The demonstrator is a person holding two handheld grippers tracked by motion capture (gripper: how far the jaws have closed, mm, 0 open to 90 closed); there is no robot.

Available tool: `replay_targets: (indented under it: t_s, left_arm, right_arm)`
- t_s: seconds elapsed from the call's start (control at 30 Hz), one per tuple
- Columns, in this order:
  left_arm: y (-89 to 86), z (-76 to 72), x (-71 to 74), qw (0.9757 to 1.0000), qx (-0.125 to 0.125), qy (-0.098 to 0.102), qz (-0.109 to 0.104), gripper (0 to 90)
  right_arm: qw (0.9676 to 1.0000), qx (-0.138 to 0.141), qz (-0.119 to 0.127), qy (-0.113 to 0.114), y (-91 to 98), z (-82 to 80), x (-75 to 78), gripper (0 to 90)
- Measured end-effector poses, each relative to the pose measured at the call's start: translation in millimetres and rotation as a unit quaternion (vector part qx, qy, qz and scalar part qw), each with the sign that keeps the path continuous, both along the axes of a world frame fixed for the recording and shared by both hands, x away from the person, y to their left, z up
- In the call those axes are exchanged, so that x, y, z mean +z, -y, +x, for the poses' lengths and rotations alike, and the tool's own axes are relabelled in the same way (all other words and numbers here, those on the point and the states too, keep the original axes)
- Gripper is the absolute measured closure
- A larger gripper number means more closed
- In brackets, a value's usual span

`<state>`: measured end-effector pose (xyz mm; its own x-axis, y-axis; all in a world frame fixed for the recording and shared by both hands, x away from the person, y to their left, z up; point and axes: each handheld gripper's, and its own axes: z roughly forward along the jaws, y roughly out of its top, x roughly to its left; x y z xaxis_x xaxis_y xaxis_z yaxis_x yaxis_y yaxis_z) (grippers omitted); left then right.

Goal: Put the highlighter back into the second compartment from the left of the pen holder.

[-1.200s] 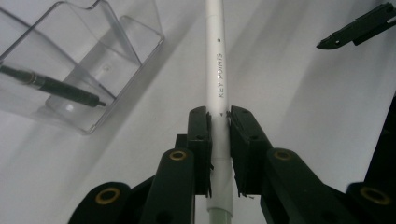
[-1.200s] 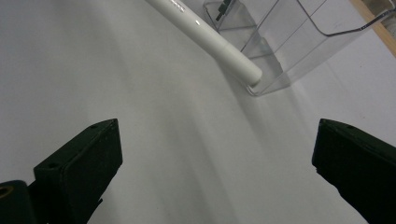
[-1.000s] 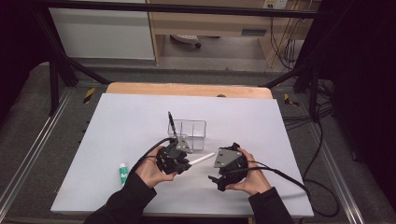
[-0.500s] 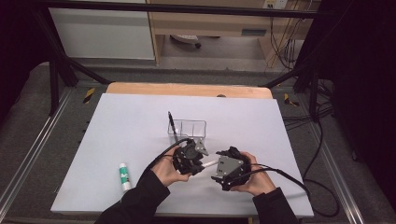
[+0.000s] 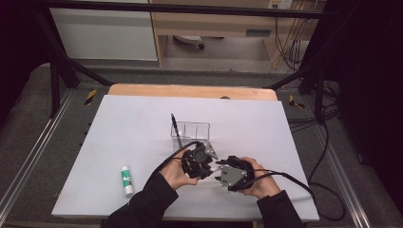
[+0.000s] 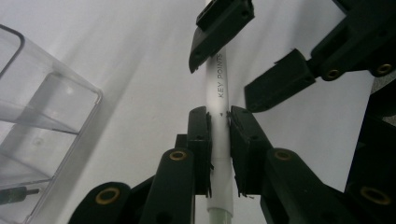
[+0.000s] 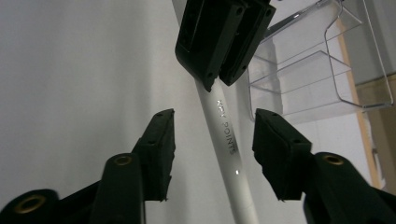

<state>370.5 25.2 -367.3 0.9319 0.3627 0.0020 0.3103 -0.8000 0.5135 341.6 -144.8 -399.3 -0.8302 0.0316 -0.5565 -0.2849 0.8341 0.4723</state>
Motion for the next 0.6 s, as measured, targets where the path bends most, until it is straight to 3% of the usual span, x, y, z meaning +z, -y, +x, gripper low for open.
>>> replay_targets:
  t_s: [0.23, 0.6]
  left_arm:
    - [3.5, 0.3, -0.6, 1.0000, -0.001, -0.002, 0.001, 77.9]
    - [13.2, -1.6, -0.8, 0.9999, -0.007, -0.004, 0.007, 77.9]
  right_arm:
    - [0.9988, 0.031, -0.024, 0.028, 0.5, -0.1, -1.8, 62.8]
    - [0.9968, 0.052, -0.045, 0.041, 1.2, -2.1, -3.1, 71.8]
